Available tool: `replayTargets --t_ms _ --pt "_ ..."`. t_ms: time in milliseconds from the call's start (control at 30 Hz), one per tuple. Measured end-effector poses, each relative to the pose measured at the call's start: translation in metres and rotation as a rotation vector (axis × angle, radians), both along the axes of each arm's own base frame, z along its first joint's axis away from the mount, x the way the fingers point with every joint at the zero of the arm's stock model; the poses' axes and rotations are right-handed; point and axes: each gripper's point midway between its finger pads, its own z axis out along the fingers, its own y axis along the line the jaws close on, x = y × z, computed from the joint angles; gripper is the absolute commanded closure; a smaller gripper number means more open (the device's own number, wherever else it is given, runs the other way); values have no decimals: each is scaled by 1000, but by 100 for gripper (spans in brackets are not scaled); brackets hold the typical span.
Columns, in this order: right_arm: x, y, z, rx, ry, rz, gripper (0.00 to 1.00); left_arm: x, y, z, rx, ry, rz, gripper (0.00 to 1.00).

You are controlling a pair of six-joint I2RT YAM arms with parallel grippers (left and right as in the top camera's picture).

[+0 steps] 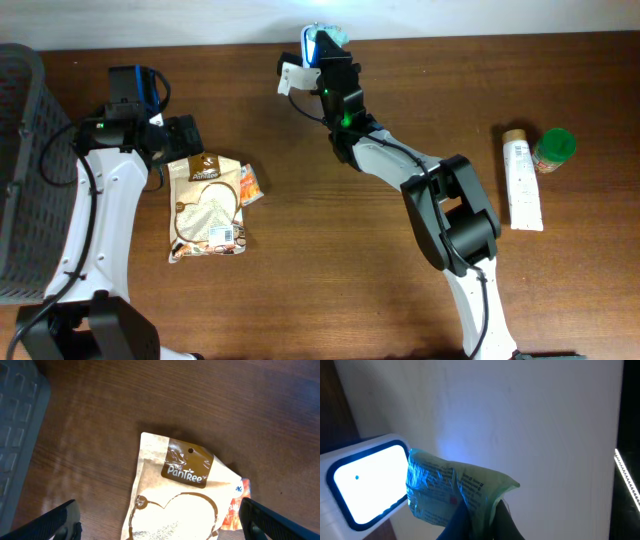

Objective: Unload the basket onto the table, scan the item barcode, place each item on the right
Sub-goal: 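Hold the green packet's barcode in front of the scanner window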

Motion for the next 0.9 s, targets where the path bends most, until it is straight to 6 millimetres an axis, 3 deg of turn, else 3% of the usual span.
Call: replayTargets --t_ms 300,433,600,700,900 --pt "0 0 7 -4 -29 -1 96 0 0 0 0 0 0 1" --pt "-3 1 35 56 -133 2 96 0 0 0 0 0 0 1" --pt "-5 4 39 172 -109 7 96 0 0 0 0 0 0 1" --pt "-9 -2 60 238 -105 -10 96 0 0 0 0 0 0 1" --pt "-38 -28 130 360 28 -43 96 0 0 0 0 0 0 1"
